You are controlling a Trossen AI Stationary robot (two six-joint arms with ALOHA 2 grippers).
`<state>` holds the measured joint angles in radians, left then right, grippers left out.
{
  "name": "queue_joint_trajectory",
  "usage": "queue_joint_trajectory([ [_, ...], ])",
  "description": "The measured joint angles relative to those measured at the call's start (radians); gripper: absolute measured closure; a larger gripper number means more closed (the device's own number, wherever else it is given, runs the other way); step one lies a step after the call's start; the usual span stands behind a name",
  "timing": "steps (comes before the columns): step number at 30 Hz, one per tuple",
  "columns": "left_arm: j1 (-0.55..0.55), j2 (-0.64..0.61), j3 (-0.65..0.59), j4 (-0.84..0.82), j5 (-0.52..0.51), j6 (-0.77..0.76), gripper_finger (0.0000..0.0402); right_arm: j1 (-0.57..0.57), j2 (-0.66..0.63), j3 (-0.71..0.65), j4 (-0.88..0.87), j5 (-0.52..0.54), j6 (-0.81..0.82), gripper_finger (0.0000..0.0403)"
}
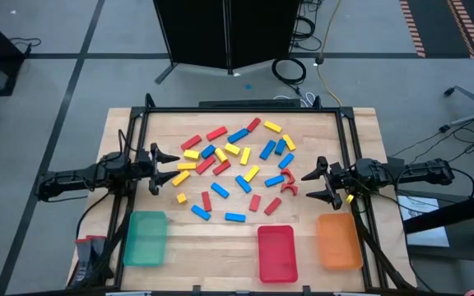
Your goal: Sort blocks
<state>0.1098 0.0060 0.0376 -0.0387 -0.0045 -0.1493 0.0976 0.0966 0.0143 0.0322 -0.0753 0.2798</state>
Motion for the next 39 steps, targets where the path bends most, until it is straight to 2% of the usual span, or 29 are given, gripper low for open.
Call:
queue_joint_trajectory([
  [13, 0.000, 0.000, 0.000, 0.000, 0.000, 0.000, 0.0137, 0.000, 0.000, 0.000, 0.002, -0.001, -0.034, 0.0115],
  [21, 0.000, 0.000, 0.000, 0.000, 0.000, 0.000, 0.0137, 0.000, 0.000, 0.000, 0.001, -0.002, 0.089, 0.0115],
  [27, 0.000, 0.000, 0.000, 0.000, 0.000, 0.000, 0.0137, 0.000, 0.000, 0.000, -0.005, 0.099, 0.098, 0.0115],
  [35, 0.000, 0.000, 0.000, 0.005, 0.000, 0.000, 0.0137, 0.000, 0.000, 0.000, 0.003, 0.144, 0.104, 0.0115],
  [39, 0.000, 0.000, 0.000, 0.006, 0.000, -0.002, 0.0137, 0.000, 0.000, 0.000, 0.006, 0.186, 0.165, 0.0115],
])
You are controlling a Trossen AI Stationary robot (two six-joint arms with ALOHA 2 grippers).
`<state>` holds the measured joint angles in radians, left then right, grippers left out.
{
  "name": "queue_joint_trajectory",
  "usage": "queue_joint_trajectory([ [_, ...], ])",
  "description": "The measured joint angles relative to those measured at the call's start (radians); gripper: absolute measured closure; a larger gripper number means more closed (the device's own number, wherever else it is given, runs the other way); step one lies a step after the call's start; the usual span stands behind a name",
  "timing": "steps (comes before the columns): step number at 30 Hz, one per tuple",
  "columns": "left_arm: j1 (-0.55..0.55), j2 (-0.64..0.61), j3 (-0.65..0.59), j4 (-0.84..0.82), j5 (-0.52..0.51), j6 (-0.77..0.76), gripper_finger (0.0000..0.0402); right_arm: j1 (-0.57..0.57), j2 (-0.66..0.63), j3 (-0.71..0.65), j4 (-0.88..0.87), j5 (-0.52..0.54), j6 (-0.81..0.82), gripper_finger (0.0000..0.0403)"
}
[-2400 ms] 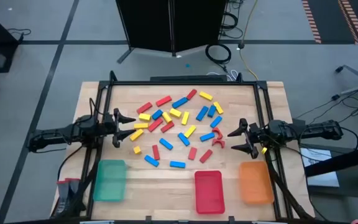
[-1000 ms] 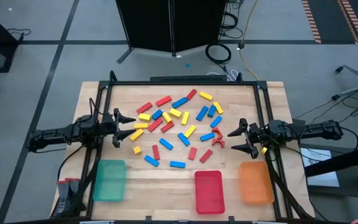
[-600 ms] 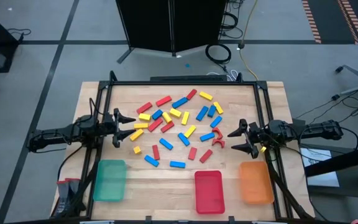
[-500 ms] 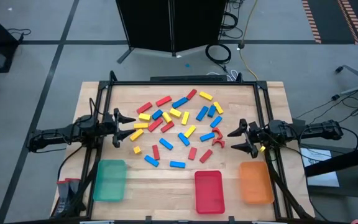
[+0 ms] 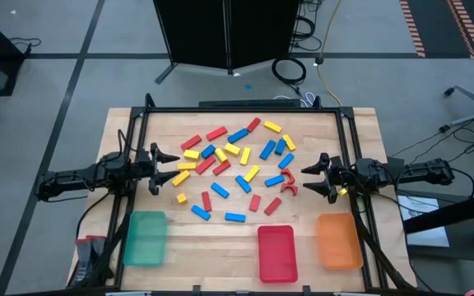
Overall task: Sort blocks
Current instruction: Put the yellow block into the orange bin
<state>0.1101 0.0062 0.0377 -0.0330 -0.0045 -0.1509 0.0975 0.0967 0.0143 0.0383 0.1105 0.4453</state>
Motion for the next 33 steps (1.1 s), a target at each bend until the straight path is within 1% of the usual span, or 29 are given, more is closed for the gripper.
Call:
queue_joint_trajectory([
  [7, 0.000, 0.000, 0.000, 0.098, -0.033, 0.001, 0.0137, 0.000, 0.001, 0.000, 0.003, 0.029, 0.093, 0.0115],
  [9, 0.000, 0.006, 0.000, 0.176, -0.111, -0.004, 0.0137, 0.000, 0.002, 0.000, 0.006, 0.054, 0.108, 0.0115],
  [10, 0.001, 0.007, 0.000, 0.230, -0.165, -0.047, 0.0137, 0.000, 0.002, 0.000, 0.010, 0.071, 0.118, 0.0115],
  [11, 0.002, 0.007, 0.000, 0.292, -0.204, -0.122, 0.0137, 0.000, 0.002, 0.000, 0.011, 0.079, 0.123, 0.0115],
  [13, 0.001, 0.006, 0.001, 0.410, -0.248, -0.265, 0.0137, 0.000, 0.002, 0.000, 0.014, 0.082, 0.127, 0.0115],
  [15, -0.002, 0.010, 0.020, 0.432, -0.250, -0.380, 0.0137, 0.000, 0.002, 0.000, 0.014, 0.082, 0.127, 0.0115],
  [18, -0.016, 0.054, 0.092, 0.389, -0.192, -0.478, 0.0137, 0.000, 0.003, 0.000, 0.014, 0.082, 0.118, 0.0115],
  [21, -0.039, 0.166, 0.223, 0.280, -0.148, -0.481, 0.0137, 0.000, 0.003, 0.000, 0.015, 0.081, 0.115, 0.0115],
  [24, -0.066, 0.338, 0.407, 0.106, -0.111, -0.402, 0.0137, 0.000, 0.003, 0.000, 0.016, 0.082, 0.114, 0.0115],
  [26, -0.083, 0.465, 0.541, -0.054, -0.101, -0.335, 0.0137, 0.000, 0.003, 0.000, 0.016, 0.082, 0.113, 0.0115],
  [29, -0.106, 0.665, 0.736, -0.361, -0.101, -0.260, 0.0137, 0.000, 0.003, 0.000, 0.016, 0.081, 0.112, 0.0115],
  [31, -0.118, 0.789, 0.829, -0.542, -0.107, -0.275, 0.0137, 0.000, 0.003, 0.000, 0.015, 0.078, 0.112, 0.0115],
  [33, -0.126, 0.904, 0.882, -0.670, -0.108, -0.338, 0.0137, 0.000, 0.004, 0.000, 0.011, 0.077, 0.112, 0.0115],
])
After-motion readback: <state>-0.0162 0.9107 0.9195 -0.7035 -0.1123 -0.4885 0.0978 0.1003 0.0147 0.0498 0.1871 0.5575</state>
